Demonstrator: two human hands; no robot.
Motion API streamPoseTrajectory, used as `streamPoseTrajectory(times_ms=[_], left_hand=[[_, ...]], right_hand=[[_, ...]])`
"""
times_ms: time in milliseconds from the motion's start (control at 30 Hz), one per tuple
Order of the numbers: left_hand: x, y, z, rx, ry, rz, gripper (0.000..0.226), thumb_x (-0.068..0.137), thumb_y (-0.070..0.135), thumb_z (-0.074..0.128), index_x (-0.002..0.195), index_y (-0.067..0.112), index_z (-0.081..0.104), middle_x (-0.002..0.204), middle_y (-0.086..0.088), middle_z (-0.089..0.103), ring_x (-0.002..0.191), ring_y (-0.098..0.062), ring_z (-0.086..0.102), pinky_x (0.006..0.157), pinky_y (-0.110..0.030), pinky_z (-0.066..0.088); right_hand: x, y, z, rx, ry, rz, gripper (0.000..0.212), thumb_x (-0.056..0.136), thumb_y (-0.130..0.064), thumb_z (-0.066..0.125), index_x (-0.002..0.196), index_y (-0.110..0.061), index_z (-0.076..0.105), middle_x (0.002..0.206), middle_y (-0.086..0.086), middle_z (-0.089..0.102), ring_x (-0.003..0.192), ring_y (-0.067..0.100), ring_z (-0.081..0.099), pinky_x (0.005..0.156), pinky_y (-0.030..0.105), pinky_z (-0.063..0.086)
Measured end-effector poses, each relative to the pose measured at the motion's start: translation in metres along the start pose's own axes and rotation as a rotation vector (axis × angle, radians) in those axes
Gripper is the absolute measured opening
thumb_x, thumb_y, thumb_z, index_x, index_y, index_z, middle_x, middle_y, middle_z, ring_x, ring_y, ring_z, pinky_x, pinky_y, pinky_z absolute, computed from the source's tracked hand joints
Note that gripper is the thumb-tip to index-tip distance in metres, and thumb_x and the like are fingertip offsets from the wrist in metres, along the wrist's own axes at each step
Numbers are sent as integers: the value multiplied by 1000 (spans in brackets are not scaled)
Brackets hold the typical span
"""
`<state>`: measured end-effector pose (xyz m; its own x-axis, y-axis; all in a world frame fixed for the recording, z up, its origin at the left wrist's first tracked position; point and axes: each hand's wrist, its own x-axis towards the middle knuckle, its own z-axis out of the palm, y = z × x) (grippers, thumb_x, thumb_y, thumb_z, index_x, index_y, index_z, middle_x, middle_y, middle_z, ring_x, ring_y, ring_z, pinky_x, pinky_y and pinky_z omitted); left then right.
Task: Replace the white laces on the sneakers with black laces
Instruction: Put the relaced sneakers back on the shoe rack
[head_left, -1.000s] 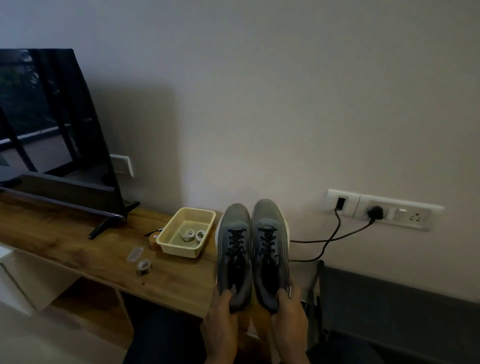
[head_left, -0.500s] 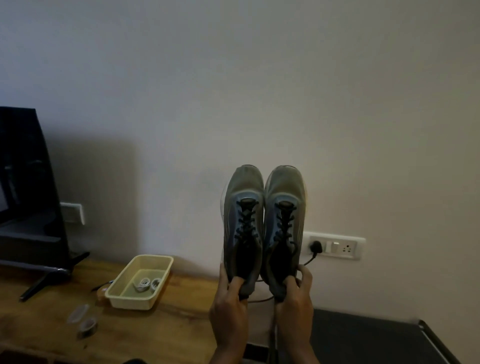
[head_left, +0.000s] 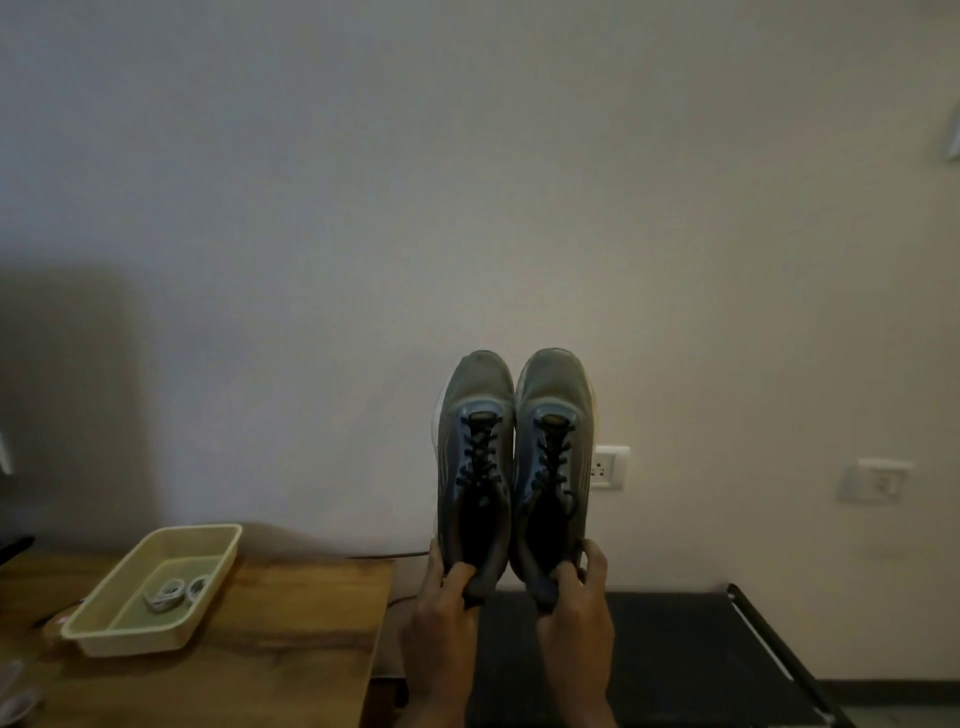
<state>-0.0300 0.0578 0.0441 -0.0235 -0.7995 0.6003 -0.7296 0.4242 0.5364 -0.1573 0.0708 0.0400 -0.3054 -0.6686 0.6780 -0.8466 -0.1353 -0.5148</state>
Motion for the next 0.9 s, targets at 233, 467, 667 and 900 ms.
streamPoseTrajectory(times_ms=[233,467,667,900], left_hand=[[-28,3,35,107,-368,-53,24,88,37,62,110,28,57,101,5,65,91,-10,63,60,-17,31],[-58,-23,84,49,-678,-122,21,92,43,52,109,31,52,114,12,58,102,-4,57,73,-16,38],[-74,-35,119,50,-818,-150,31,92,45,53,119,32,50,118,9,58,107,-7,56,87,-20,45],[-67,-50,149,128,-812,-96,30,89,48,55,112,28,52,108,5,64,99,-12,61,81,-28,50]], right_hand=[[-39,75,1,-157,-218,144,48,34,12,83,70,-8,60,113,24,64,61,25,68,42,24,48],[-80,135,12,-160,-402,320,21,72,0,68,91,-8,62,139,14,48,85,23,68,65,30,51],[-89,165,16,-231,-581,414,20,88,-15,56,109,-15,55,150,-3,28,116,15,55,87,23,44],[-86,182,38,-236,-611,459,17,82,-14,63,99,-14,57,140,-1,42,107,18,59,77,24,44]])
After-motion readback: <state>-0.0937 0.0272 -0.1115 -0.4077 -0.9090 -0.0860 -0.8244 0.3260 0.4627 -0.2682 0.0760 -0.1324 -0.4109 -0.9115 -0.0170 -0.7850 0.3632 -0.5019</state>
